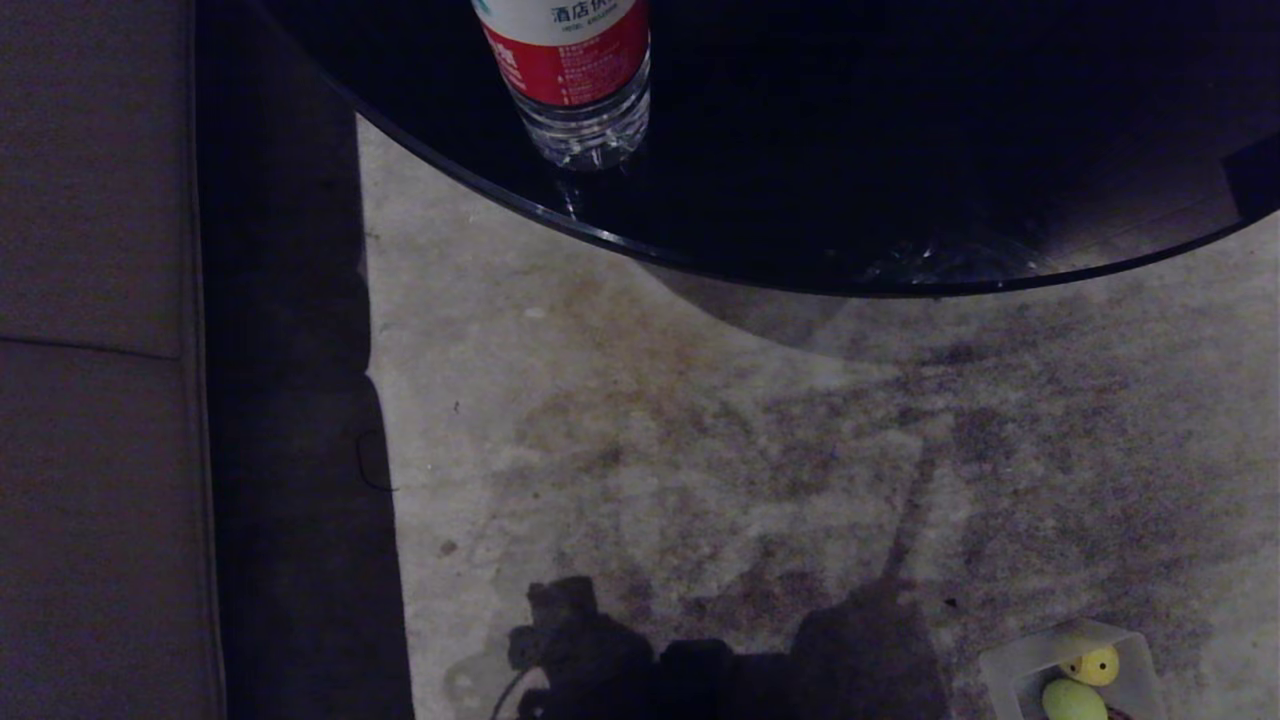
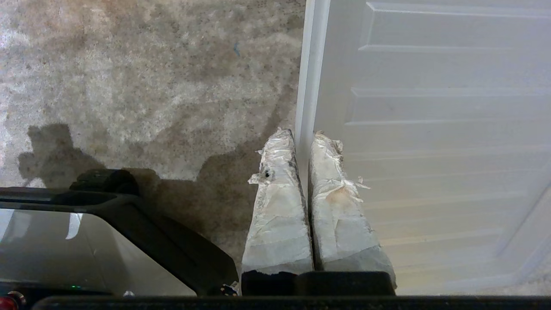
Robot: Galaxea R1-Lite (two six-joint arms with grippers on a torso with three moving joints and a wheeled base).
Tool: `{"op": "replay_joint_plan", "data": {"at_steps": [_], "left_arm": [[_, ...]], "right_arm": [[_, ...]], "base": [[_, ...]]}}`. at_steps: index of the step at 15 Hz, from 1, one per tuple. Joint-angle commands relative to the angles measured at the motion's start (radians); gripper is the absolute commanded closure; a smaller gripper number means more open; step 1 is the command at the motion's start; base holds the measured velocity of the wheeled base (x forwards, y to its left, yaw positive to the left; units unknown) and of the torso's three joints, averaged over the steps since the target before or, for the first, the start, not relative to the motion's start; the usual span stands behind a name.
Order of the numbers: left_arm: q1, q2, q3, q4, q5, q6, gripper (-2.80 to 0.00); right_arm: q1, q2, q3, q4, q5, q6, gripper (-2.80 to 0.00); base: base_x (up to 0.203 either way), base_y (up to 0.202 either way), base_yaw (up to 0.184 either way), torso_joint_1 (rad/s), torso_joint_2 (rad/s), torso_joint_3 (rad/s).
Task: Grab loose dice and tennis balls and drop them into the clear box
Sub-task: Close the lid
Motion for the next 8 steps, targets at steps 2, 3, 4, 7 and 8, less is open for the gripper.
{"op": "replay_joint_plan", "data": {"at_steps": [2,3,4,7,8], "left_arm": [[0.000,0.000,0.000,0.000,0.000,-0.001,0.00],[0.000,0.000,0.000,0.000,0.000,-0.001,0.00],[0.000,0.000,0.000,0.001,0.000,-0.001,0.00],[0.000,0.000,0.000,-0.001,0.000,-0.001,0.00],[0.000,0.001,0.000,-0.001,0.000,-0.002,0.00]], "right_arm": [[0.000,0.001,0.001,0.000,0.002,0.002,0.00],[0.000,0.001,0.001,0.000,0.002,0.002,0.00],[0.000,0.001,0.000,0.000,0.001,0.002,0.00],[0.000,0.001,0.001,0.000,0.001,0.002,0.00],[0.000,0.001,0.001,0.000,0.002,0.002,0.00]], "base": [[0.000,0.000,0.000,0.000,0.00,0.000],[0.000,0.000,0.000,0.000,0.00,0.000],[0.000,0.000,0.000,0.000,0.00,0.000],[0.000,0.000,0.000,0.000,0.00,0.000],[0.000,0.000,0.000,0.000,0.00,0.000]]}}
